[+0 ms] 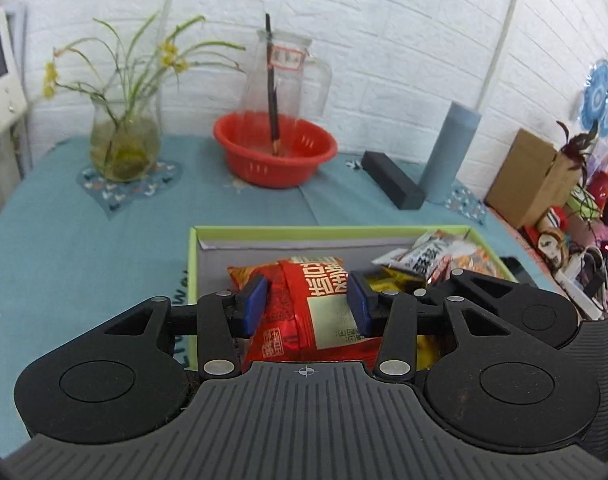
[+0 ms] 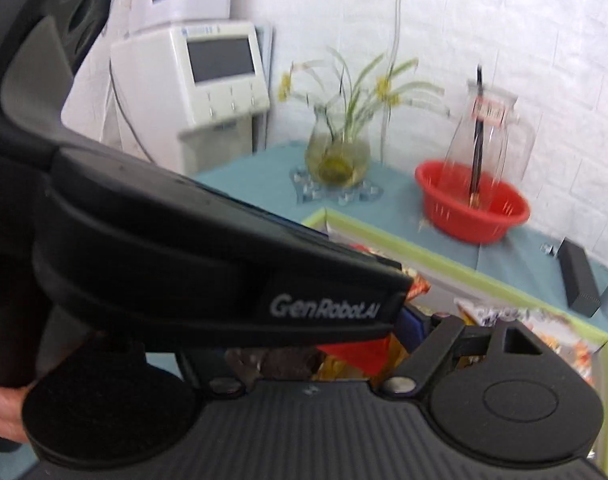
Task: Organize snacks
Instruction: 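Lift the red peanut bag into the green box and open the left gripper, then grasp the white-yellow snack bag with the left gripper, then carry the white-yellow snack bag into the green box and release it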
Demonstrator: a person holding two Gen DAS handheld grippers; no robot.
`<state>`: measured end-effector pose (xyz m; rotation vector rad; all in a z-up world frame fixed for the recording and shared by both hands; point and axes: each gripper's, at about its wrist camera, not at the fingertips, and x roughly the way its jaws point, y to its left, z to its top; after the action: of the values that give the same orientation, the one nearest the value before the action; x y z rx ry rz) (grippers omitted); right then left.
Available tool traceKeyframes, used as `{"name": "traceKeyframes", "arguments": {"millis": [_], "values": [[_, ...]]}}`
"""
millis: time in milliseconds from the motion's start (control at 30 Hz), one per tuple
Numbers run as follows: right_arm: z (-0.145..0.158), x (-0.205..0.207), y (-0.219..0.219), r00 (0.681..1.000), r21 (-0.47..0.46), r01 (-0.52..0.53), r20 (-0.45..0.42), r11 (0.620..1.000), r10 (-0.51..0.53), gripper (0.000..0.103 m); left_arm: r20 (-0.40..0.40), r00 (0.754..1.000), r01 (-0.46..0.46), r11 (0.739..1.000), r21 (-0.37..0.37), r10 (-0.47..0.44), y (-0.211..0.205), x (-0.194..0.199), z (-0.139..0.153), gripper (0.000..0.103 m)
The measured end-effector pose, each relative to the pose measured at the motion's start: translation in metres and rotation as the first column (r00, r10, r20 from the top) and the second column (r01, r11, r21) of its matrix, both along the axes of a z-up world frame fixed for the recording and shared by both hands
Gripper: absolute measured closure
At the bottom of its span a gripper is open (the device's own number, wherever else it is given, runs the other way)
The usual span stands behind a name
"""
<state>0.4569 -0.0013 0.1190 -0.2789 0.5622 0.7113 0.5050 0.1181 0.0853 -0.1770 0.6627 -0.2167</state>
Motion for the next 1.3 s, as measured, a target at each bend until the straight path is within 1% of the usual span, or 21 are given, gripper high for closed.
{"name": "traceKeyframes", "arguments": {"millis": [33,67,133,167,233,267,333,367,433,500,600,667,700,800,900,1000,1100,1200,1233,1267,1300], "values": [[-0.001,0.000,-0.004,1.000,0.025,0.006,-0.008,1.000,-0.006,0.015,0.004,1.000,0.003,1.000,-0.009,-0.003,0.001,0.000,-0.004,0.068],[-0.003,-0.002,-0.006,1.000,0.035,0.006,-0.010,0.999,-0.006,0.015,0.013,1.000,0.004,1.000,-0.017,-0.004,0.000,-0.002,-0.006,0.059],[-0.002,-0.009,-0.007,1.000,0.028,0.015,0.011,0.999,-0.015,0.013,0.026,1.000,0.003,1.000,-0.012,-0.003,-0.002,-0.005,-0.005,0.043],[0.000,-0.013,-0.009,0.999,0.030,0.027,0.029,0.999,-0.028,0.010,0.040,0.999,-0.003,1.000,-0.004,0.004,-0.004,-0.008,-0.001,0.042],[0.007,-0.028,-0.025,0.997,0.070,0.039,0.064,0.997,-0.044,0.009,0.102,0.995,-0.008,1.000,0.002,0.007,-0.007,-0.023,0.014,0.040],[0.011,-0.043,-0.035,0.994,0.101,0.049,0.088,0.994,-0.058,0.010,0.137,0.990,-0.014,1.000,0.001,0.014,-0.009,-0.033,0.024,0.031],[0.021,-0.074,-0.060,0.986,0.162,0.062,0.144,0.985,-0.085,0.010,0.211,0.977,-0.020,1.000,-0.008,0.021,-0.012,-0.059,0.042,0.024],[0.024,-0.092,-0.074,0.982,0.184,0.061,0.166,0.981,-0.092,0.010,0.239,0.971,-0.007,1.000,-0.013,0.010,-0.013,-0.073,0.049,0.024],[0.024,-0.130,-0.103,0.976,0.204,0.078,0.184,0.976,-0.116,0.010,0.255,0.966,0.044,0.999,-0.022,-0.037,-0.018,-0.098,0.056,0.024],[0.012,-0.160,-0.126,0.975,0.201,0.125,0.157,0.972,-0.158,0.010,0.215,0.971,0.119,0.992,-0.038,-0.108,-0.026,-0.117,0.050,0.027],[-0.022,-0.174,-0.151,0.969,0.165,0.231,0.045,0.959,-0.242,0.010,0.095,0.975,0.208,0.976,-0.060,-0.202,-0.048,-0.126,0.022,0.027],[-0.042,-0.173,-0.159,0.959,0.155,0.284,-0.047,0.946,-0.280,0.010,-0.002,0.975,0.223,0.972,-0.072,-0.224,-0.066,-0.125,-0.004,0.031],[-0.051,-0.169,-0.160,0.955,0.153,0.295,-0.077,0.943,-0.286,0.010,-0.043,0.971,0.231,0.970,-0.082,-0.235,-0.074,-0.122,-0.014,0.032],[-0.071,-0.156,-0.156,0.949,0.127,0.309,-0.102,0.943,-0.298,0.010,-0.134,0.963,0.220,0.969,-0.116,-0.235,-0.094,-0.111,-0.039,0.038],[-0.082,-0.135,-0.153,0.952,0.135,0.297,-0.112,0.945,-0.283,0.010,-0.159,0.962,0.206,0.971,-0.117,-0.223,-0.109,-0.100,-0.050,0.038],[-0.088,-0.126,-0.152,0.955,0.130,0.287,-0.114,0.949,-0.273,0.010,-0.198,0.952,0.210,0.969,-0.127,-0.232,-0.120,-0.091,-0.059,0.039],[-0.091,-0.125,-0.156,0.954,0.128,0.291,-0.118,0.948,-0.277,0.010,-0.203,0.949,0.225,0.970,-0.093,-0.240,-0.131,-0.090,-0.065,0.039],[-0.094,-0.119,-0.157,0.953,0.118,0.290,-0.127,0.950,-0.276,0.012,-0.201,0.948,0.232,0.969,-0.085,-0.245,-0.137,-0.091,-0.068,0.036],[-0.095,-0.118,-0.156,0.955,0.107,0.281,-0.127,0.954,-0.268,0.017,-0.203,0.946,0.239,0.967,-0.090,-0.252,-0.138,-0.091,-0.070,0.038],[-0.095,-0.120,-0.155,0.959,0.094,0.271,-0.111,0.958,-0.261,0.022,-0.198,0.943,0.252,0.963,-0.093,-0.266,-0.139,-0.092,-0.070,0.052],[-0.094,-0.122,-0.154,0.964,0.090,0.255,-0.107,0.963,-0.245,0.032,-0.199,0.936,0.277,0.956,-0.101,-0.292,-0.140,-0.093,-0.071,0.066]]}}
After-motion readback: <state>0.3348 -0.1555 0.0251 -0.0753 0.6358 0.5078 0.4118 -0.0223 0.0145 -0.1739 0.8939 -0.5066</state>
